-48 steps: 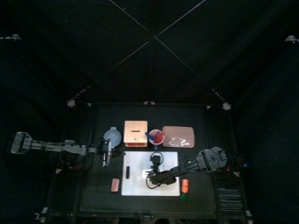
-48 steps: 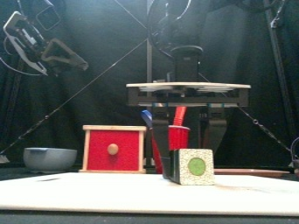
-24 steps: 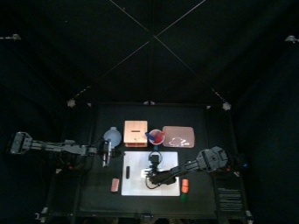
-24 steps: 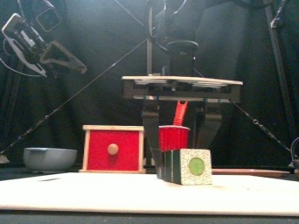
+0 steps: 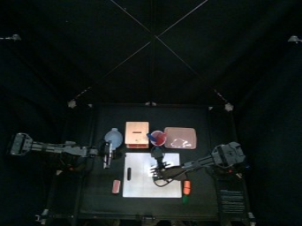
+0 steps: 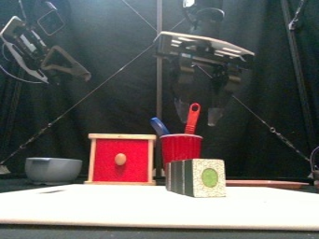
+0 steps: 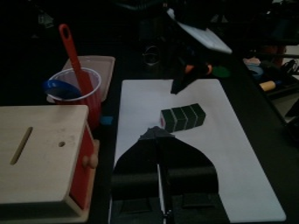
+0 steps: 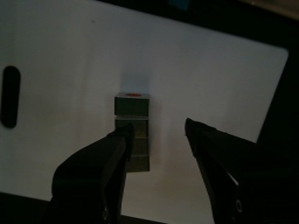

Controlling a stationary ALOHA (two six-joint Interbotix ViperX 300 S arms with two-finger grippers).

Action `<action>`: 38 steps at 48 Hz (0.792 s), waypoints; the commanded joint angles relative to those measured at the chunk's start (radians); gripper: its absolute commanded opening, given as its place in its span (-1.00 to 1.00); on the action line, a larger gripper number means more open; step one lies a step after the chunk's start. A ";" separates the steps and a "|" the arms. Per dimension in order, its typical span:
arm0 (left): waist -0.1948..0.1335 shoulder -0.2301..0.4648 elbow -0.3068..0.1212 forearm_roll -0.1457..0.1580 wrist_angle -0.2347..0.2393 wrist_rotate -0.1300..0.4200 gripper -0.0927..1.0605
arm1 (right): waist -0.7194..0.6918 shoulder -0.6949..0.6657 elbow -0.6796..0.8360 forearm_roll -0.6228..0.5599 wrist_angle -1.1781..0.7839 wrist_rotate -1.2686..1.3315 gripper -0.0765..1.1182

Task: Place sushi on board then cut the sushi with the knife then place the pieces on the plate
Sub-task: Pick knife at handle with right hand

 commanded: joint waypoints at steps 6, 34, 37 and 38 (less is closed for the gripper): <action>0.006 0.000 -0.014 -0.002 -0.003 -0.002 -0.88 | -0.117 -0.129 -0.041 0.061 0.002 -0.282 0.54; 0.041 0.000 -0.014 -0.015 -0.005 -0.006 -0.88 | -0.482 -0.147 -0.244 0.350 0.218 -1.177 0.54; 0.044 0.000 -0.014 -0.025 -0.005 -0.006 -0.88 | -0.505 -0.124 -0.276 0.354 0.249 -1.223 0.54; 0.046 0.000 -0.014 -0.028 -0.005 -0.006 -0.88 | -0.512 -0.117 -0.285 0.357 0.259 -1.238 0.54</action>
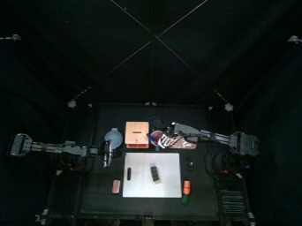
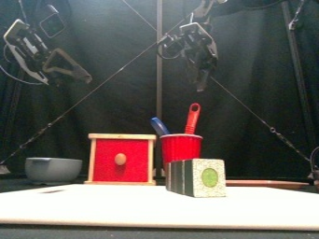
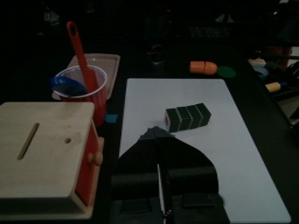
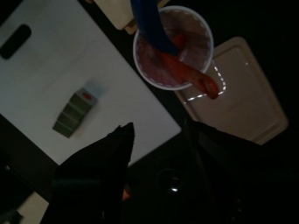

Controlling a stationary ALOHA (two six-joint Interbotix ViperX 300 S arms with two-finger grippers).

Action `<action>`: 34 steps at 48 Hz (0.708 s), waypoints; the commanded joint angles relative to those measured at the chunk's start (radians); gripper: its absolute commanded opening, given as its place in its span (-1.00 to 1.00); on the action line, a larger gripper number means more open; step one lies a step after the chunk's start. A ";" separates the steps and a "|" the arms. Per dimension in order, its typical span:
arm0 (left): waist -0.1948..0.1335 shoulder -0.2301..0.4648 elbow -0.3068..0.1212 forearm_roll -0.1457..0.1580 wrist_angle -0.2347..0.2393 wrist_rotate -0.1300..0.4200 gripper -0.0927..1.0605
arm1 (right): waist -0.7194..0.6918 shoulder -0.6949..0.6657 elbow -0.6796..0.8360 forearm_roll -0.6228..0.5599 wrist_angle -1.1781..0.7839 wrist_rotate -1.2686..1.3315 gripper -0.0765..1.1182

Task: Place sushi on board then cut the sushi with the knife then place the pieces on the plate
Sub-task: Pick knife at handle with right hand

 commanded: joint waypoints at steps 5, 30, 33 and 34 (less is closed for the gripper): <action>0.009 0.002 -0.014 -0.029 -0.005 0.000 -0.88 | -0.058 0.051 -0.117 0.044 0.092 -0.141 0.54; 0.017 0.002 -0.002 -0.040 -0.005 0.002 -0.88 | -0.118 0.221 -0.161 0.083 0.114 -0.290 0.54; 0.017 0.002 0.000 -0.041 -0.005 0.002 -0.88 | -0.120 0.229 -0.153 0.083 0.114 -0.290 0.54; 0.017 0.002 0.002 -0.041 -0.005 0.002 -0.88 | -0.118 0.232 -0.150 0.083 0.114 -0.291 0.54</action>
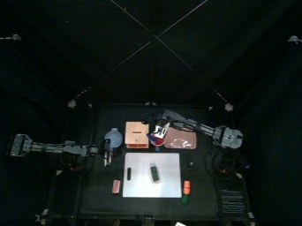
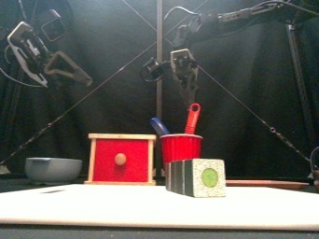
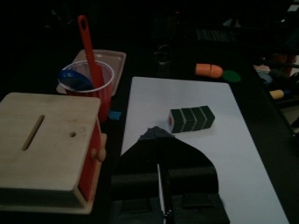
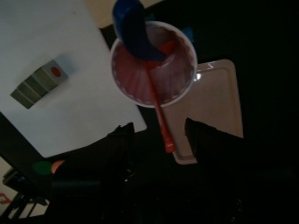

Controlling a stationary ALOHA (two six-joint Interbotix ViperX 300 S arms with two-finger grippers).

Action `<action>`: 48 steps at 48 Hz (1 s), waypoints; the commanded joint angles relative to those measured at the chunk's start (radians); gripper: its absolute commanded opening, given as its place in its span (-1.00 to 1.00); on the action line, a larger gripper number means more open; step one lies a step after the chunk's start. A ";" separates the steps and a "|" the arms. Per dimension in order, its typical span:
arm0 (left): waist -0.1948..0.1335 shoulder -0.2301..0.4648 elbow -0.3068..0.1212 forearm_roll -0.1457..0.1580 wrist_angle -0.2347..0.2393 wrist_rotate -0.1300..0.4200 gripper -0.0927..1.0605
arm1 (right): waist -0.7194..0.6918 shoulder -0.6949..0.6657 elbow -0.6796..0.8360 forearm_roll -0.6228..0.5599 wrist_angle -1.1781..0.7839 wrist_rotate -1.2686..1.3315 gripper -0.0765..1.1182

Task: Place sushi on board then cut the sushi with the knife then place the pieces on the plate
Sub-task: Pick knife at handle with right hand

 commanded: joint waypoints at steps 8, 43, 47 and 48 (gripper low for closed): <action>0.003 0.002 -0.005 -0.003 -0.005 0.002 -0.88 | -0.005 0.008 0.015 0.006 0.000 -0.006 0.54; 0.005 0.002 0.000 -0.003 -0.005 0.002 -0.88 | 0.005 0.031 0.048 0.037 0.000 -0.008 0.44; 0.005 0.002 0.000 -0.003 -0.005 0.002 -0.88 | 0.003 0.032 0.046 0.040 0.000 -0.008 0.31; 0.005 0.002 0.000 -0.003 -0.005 0.002 -0.88 | 0.003 0.032 0.046 0.040 0.002 -0.008 0.27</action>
